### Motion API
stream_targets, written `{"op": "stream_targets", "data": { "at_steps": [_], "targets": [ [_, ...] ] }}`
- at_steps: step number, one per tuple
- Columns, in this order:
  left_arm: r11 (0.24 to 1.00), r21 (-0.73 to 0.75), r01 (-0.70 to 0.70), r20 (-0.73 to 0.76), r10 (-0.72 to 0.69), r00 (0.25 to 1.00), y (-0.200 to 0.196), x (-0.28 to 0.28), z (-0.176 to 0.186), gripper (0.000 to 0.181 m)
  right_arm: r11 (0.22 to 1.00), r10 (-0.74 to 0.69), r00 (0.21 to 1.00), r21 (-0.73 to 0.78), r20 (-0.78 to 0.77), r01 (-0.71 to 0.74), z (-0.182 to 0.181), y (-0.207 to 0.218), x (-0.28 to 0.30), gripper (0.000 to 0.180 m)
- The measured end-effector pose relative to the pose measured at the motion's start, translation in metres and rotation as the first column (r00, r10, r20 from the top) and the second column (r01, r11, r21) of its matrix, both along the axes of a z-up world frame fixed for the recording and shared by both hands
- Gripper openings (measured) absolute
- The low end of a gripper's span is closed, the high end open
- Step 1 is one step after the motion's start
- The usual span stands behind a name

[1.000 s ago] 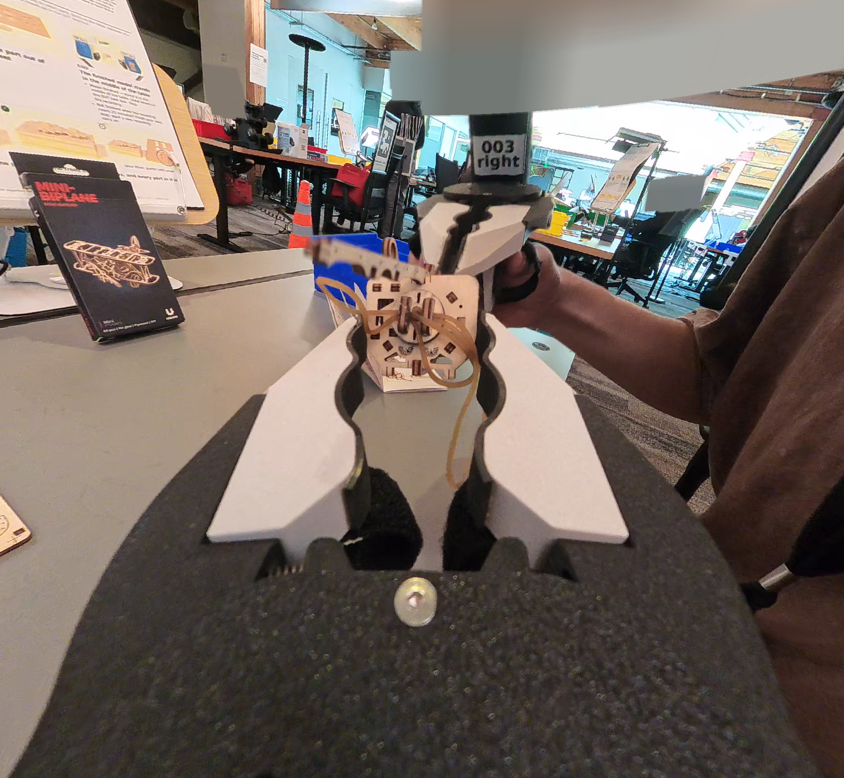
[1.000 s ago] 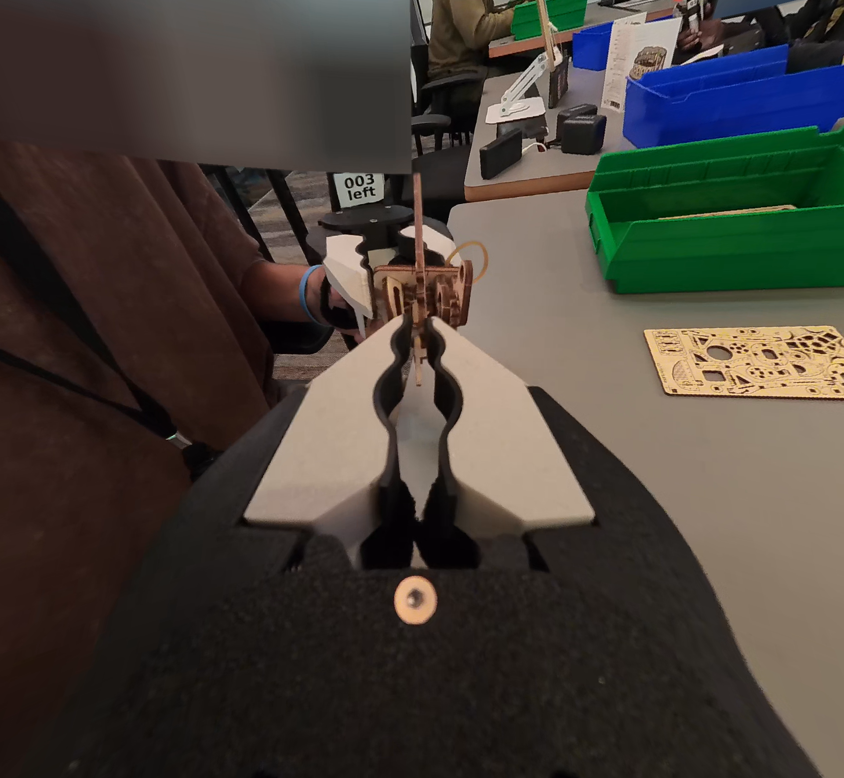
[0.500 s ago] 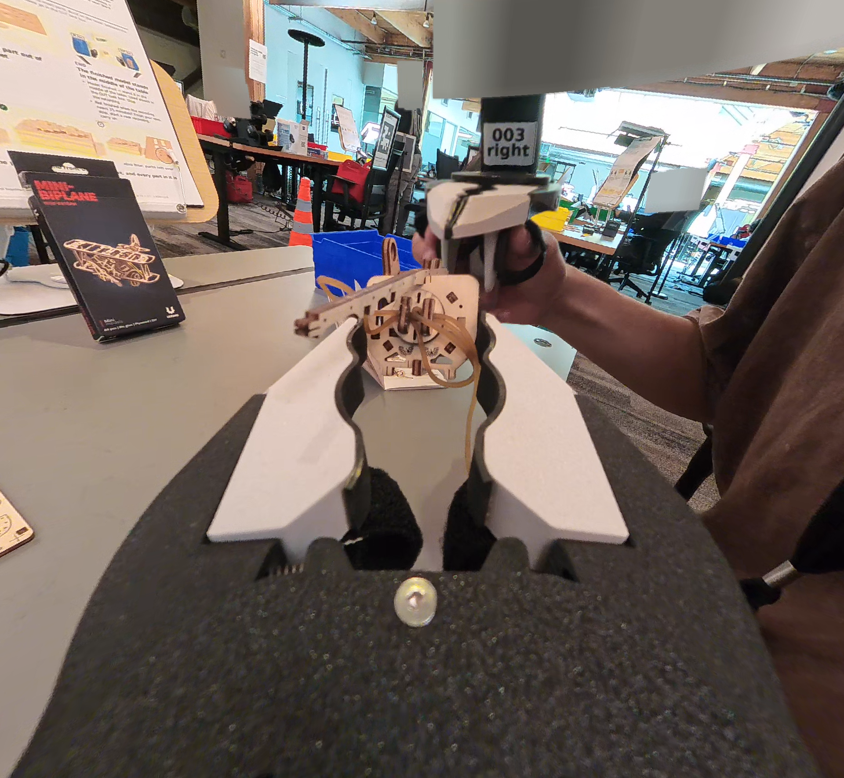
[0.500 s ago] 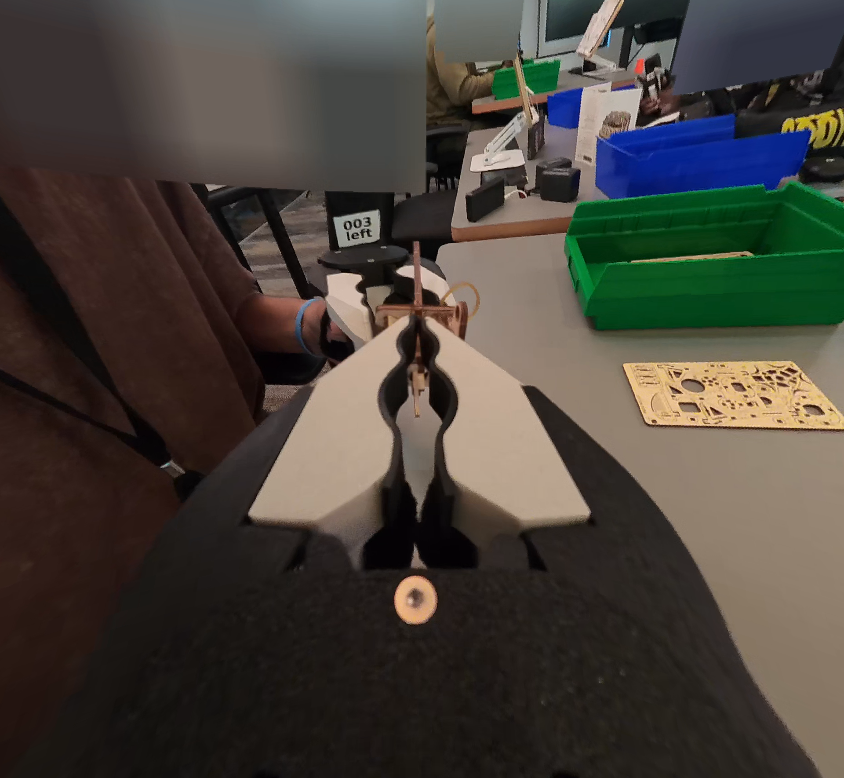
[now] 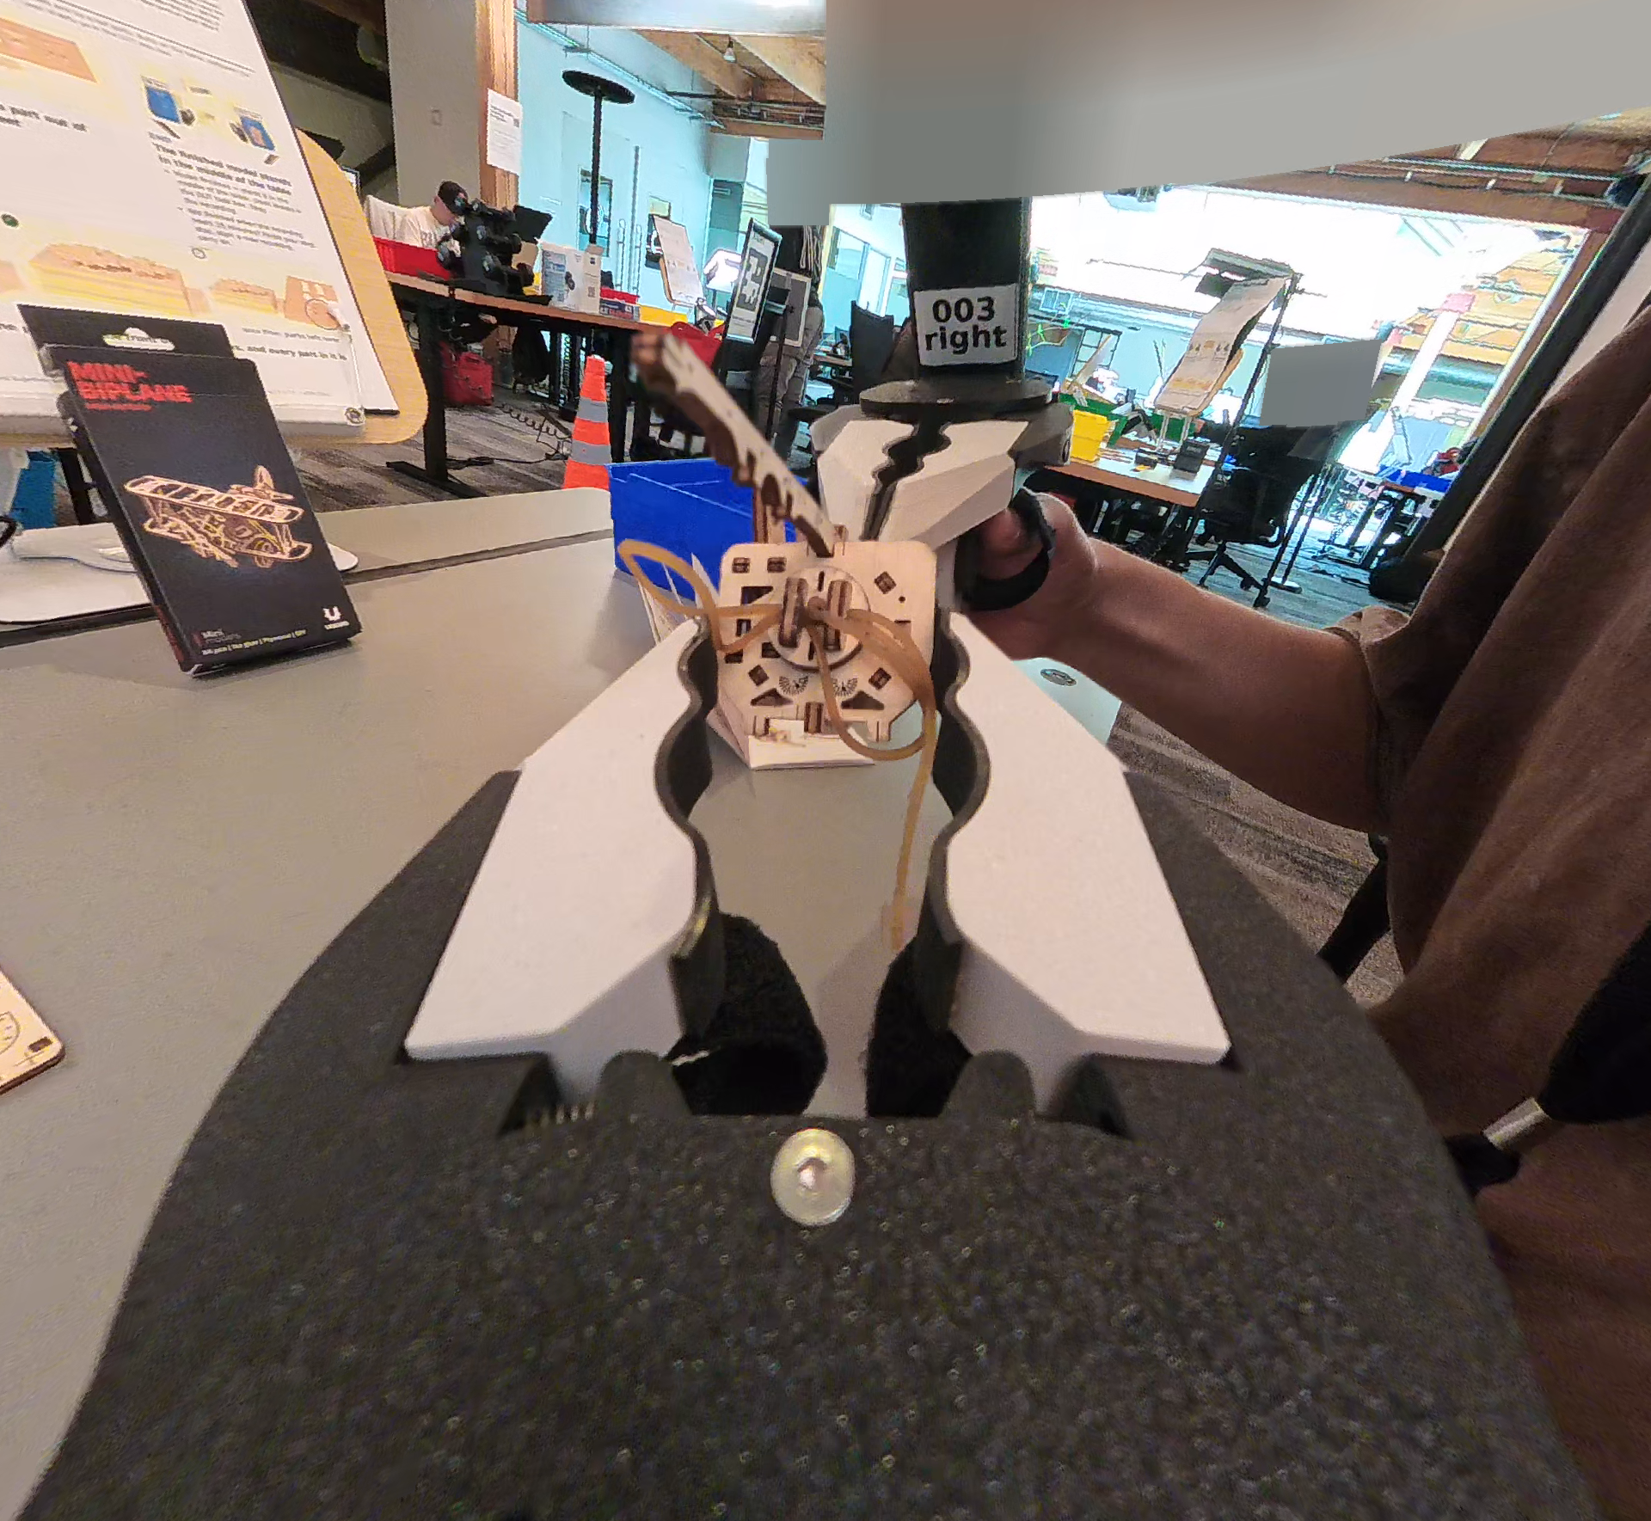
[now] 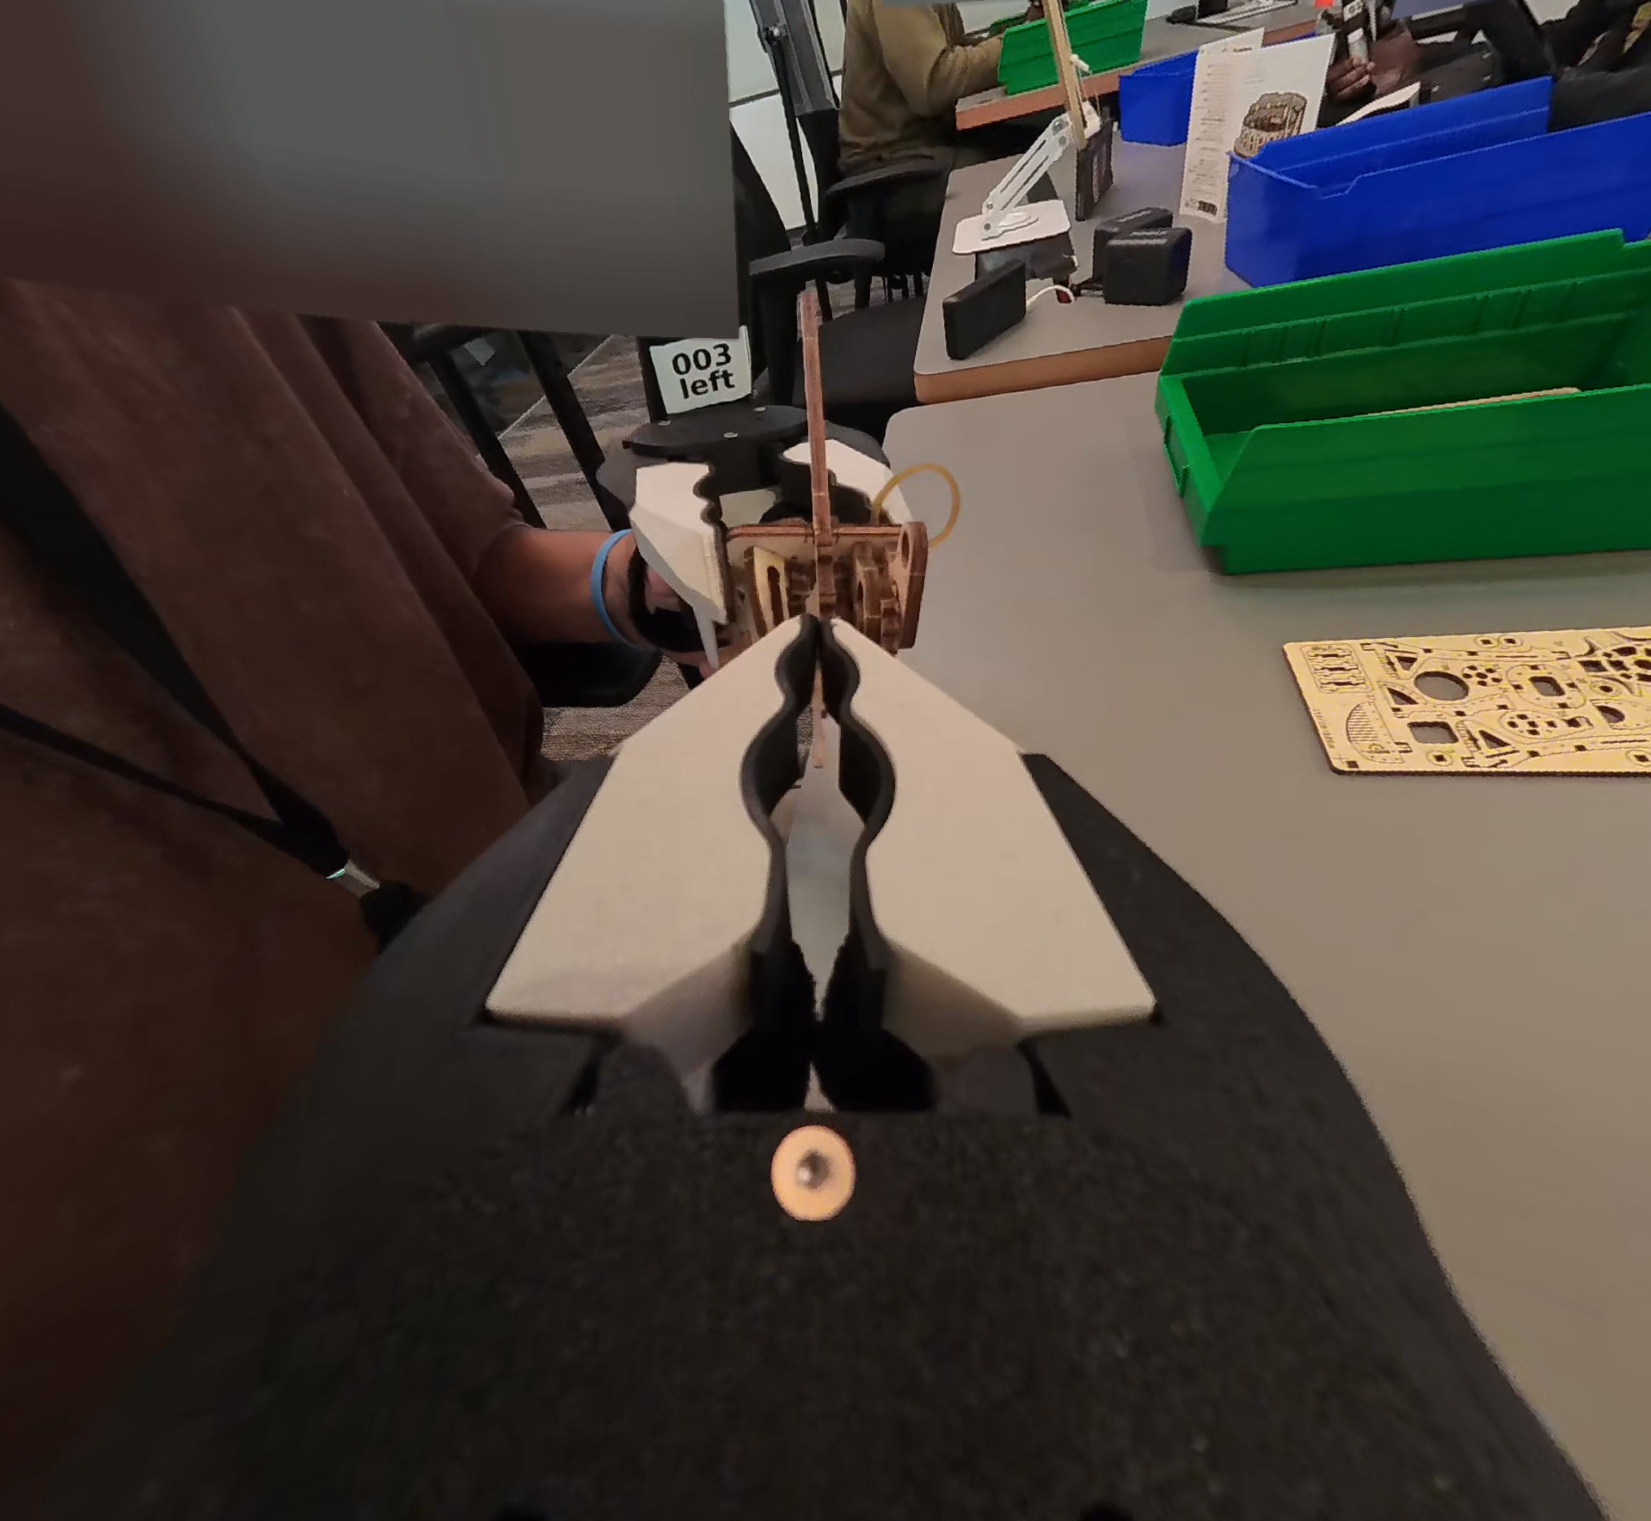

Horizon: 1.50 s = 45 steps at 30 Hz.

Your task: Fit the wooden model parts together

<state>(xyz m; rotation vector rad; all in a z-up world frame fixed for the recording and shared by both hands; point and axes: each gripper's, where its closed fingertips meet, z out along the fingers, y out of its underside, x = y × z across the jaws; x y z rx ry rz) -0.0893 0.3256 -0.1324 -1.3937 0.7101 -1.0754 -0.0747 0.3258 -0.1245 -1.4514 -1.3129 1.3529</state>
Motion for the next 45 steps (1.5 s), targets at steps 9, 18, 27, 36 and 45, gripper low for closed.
{"op": "stream_targets", "data": {
  "at_steps": [9,18,27,36,45],
  "targets": [
    [1.0,-0.001,0.001,-0.003,-0.001,1.0,0.0,0.001,-0.001,0.046,1.0,0.006,1.0,-0.013,-0.001,-0.006,-0.001,0.0,0.0,0.0],
    [1.0,-0.002,0.0,-0.007,0.0,1.0,0.0,0.001,-0.001,0.045,1.0,-0.02,1.0,-0.002,-0.017,0.02,0.006,0.004,0.005,0.002],
    [1.0,0.006,-0.002,-0.03,0.002,1.0,0.0,0.003,-0.004,0.046,0.999,-0.026,0.998,-0.027,0.05,0.027,-0.009,0.006,-0.001,0.038],
    [1.0,0.005,0.012,-0.029,-0.012,1.0,-0.002,0.005,-0.004,0.046,0.996,0.068,0.996,-0.062,0.055,-0.064,-0.022,-0.007,-0.011,0.043],
    [1.0,-0.01,0.021,-0.053,-0.021,0.998,-0.003,0.007,-0.009,0.046,0.99,0.095,0.996,-0.102,-0.002,-0.094,-0.028,-0.008,-0.012,0.037]
  ]
}}
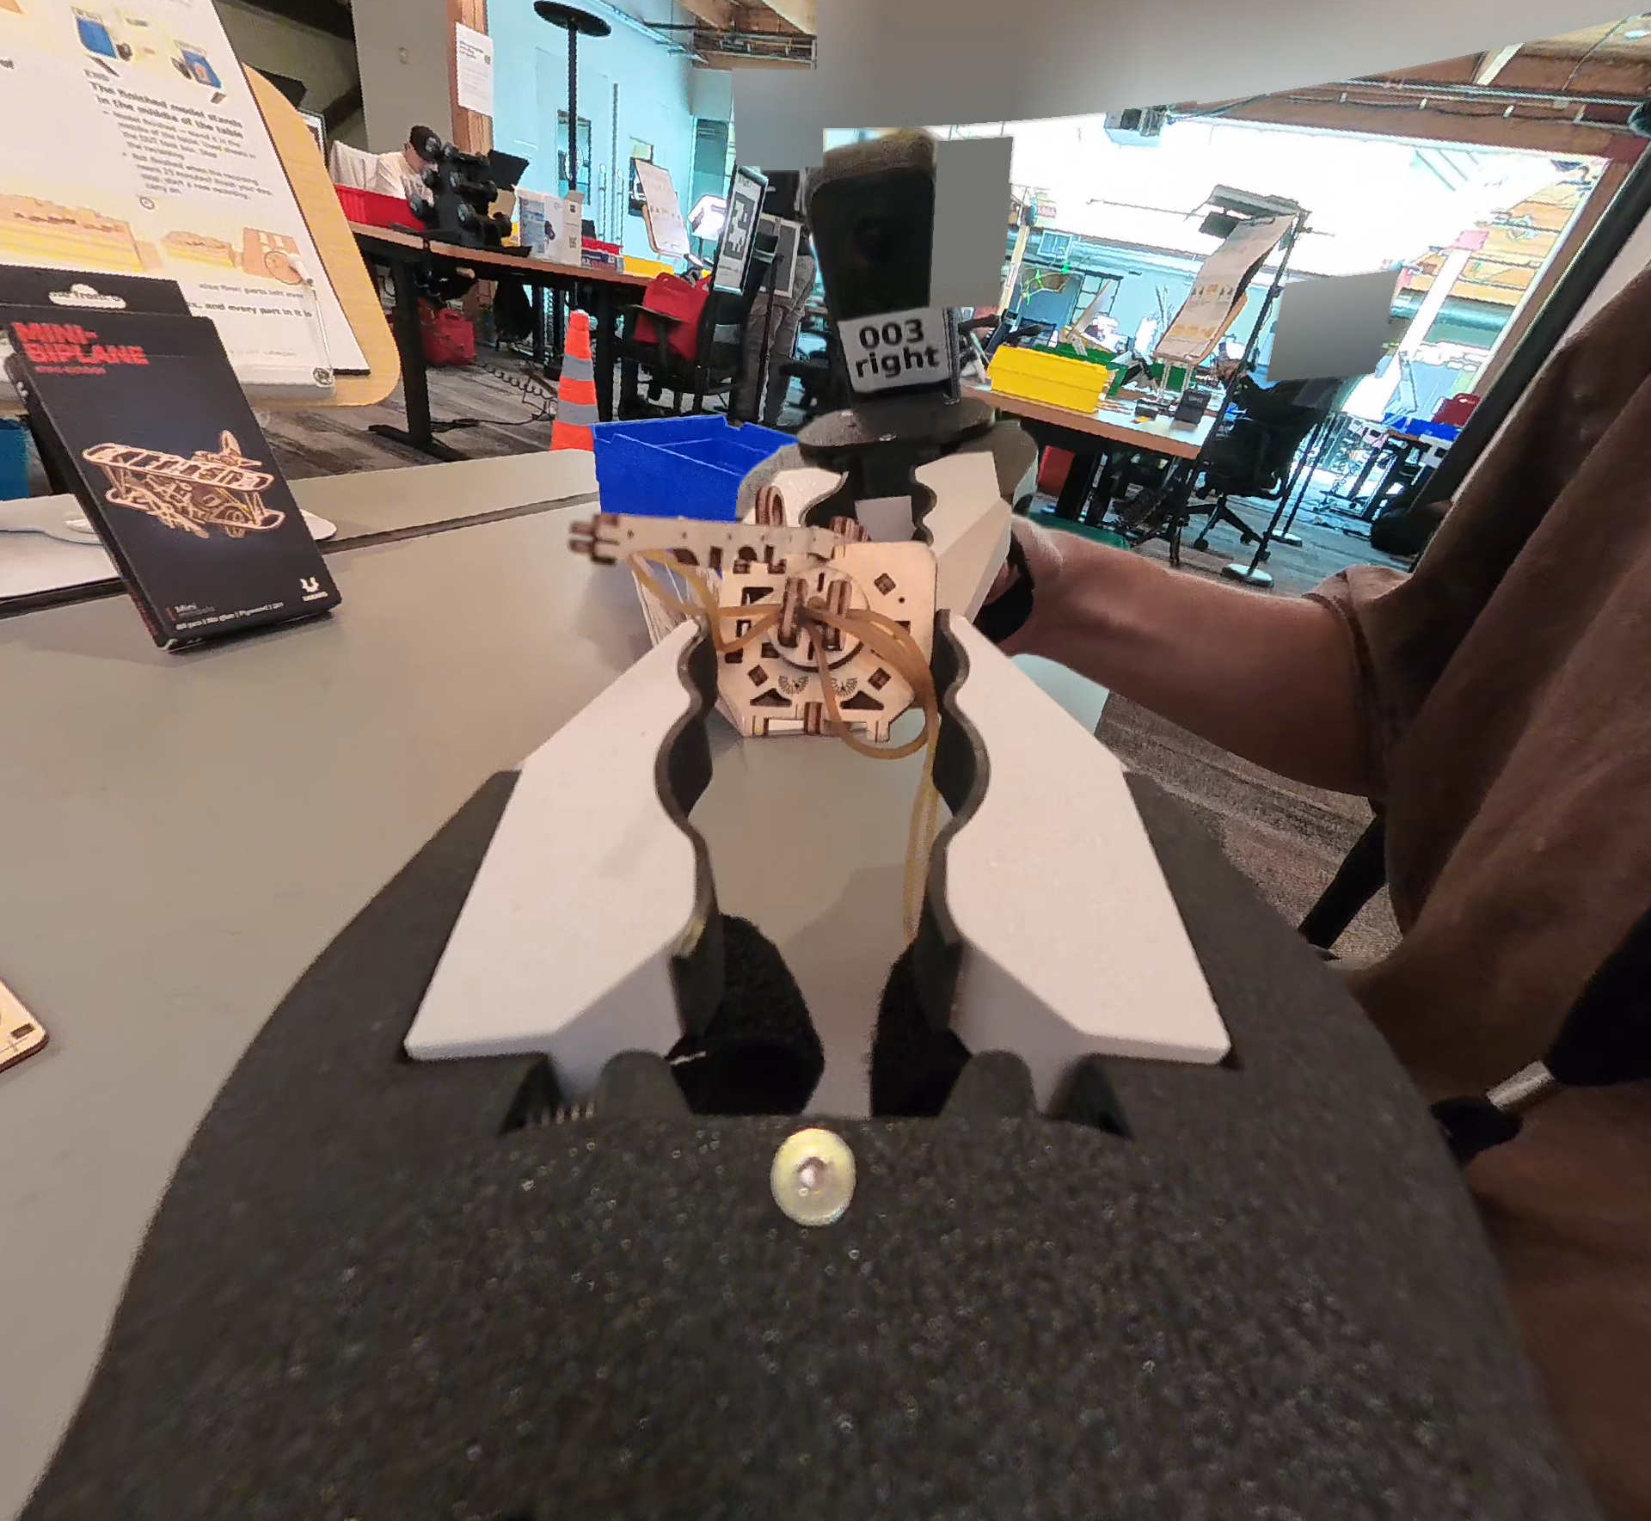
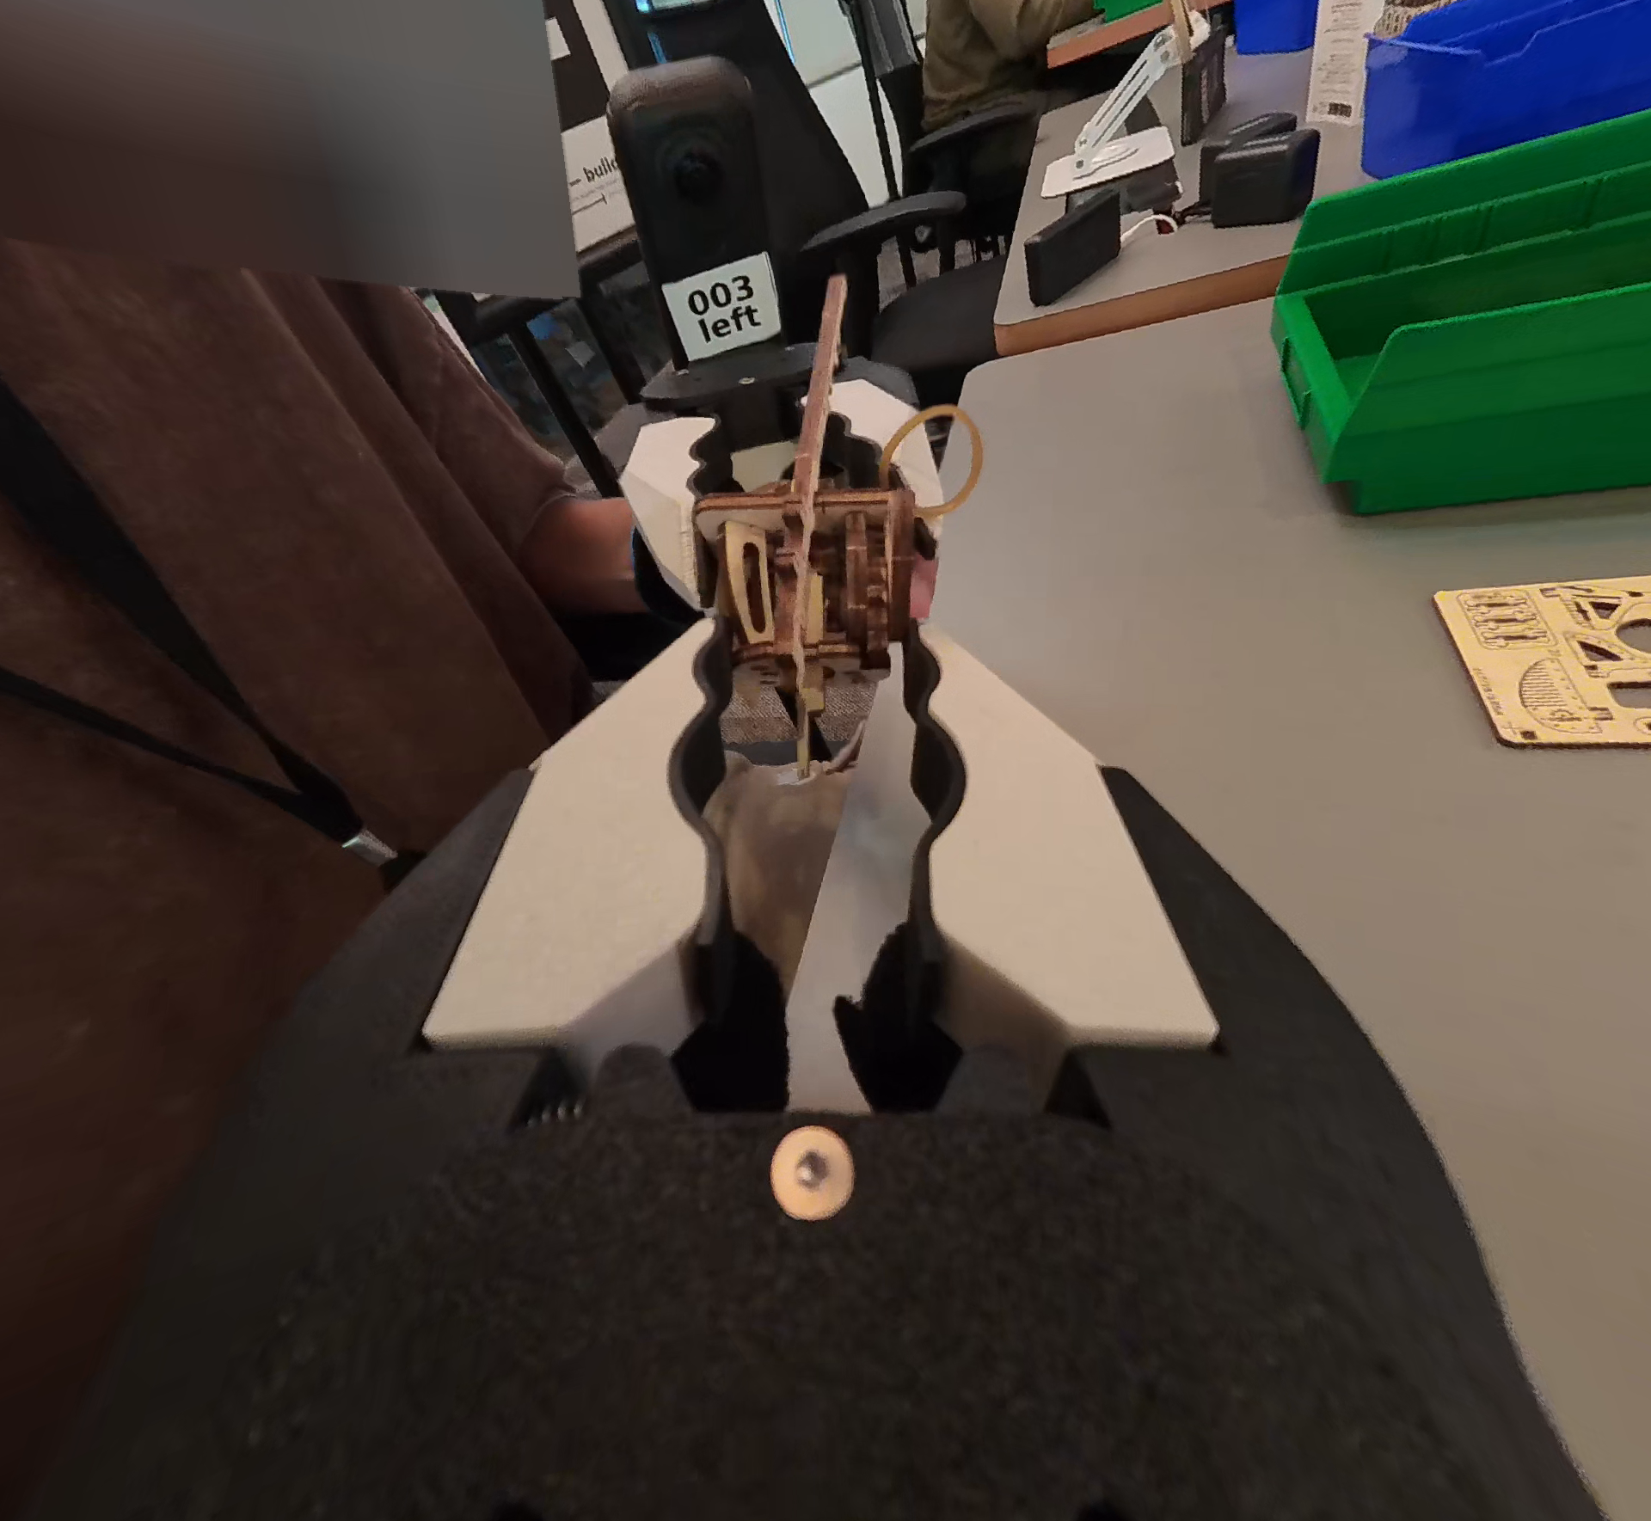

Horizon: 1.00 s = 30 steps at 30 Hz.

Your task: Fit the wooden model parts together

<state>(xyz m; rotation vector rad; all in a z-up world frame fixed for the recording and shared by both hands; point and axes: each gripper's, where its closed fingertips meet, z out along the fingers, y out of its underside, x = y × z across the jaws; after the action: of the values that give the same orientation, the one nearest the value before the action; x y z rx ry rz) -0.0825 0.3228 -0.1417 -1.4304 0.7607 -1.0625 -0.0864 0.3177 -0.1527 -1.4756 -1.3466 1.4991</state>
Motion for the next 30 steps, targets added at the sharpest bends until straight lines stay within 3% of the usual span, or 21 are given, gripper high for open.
{"op": "stream_targets", "data": {
  "at_steps": [13,18,25,30],
  "targets": [
    [0.999,-0.047,0.014,-0.021,-0.015,1.0,0.003,0.001,-0.009,0.046,0.994,-0.036,0.997,-0.109,-0.066,0.029,-0.001,0.006,0.008,0.036],
    [0.998,-0.067,0.013,-0.028,-0.015,0.999,0.004,0.0,-0.012,0.056,0.992,-0.075,0.994,-0.109,-0.083,0.066,0.006,0.017,0.021,0.036],
    [0.997,-0.071,-0.038,-0.043,0.035,0.998,0.015,-0.009,-0.015,0.06,0.984,-0.179,0.983,-0.032,-0.05,0.177,0.019,0.055,0.059,0.036],
    [0.991,-0.109,-0.08,-0.115,0.067,0.991,0.045,-0.013,-0.027,0.055,0.964,-0.263,0.965,0.04,0.01,0.263,0.018,0.107,0.099,0.036]
  ]
}}
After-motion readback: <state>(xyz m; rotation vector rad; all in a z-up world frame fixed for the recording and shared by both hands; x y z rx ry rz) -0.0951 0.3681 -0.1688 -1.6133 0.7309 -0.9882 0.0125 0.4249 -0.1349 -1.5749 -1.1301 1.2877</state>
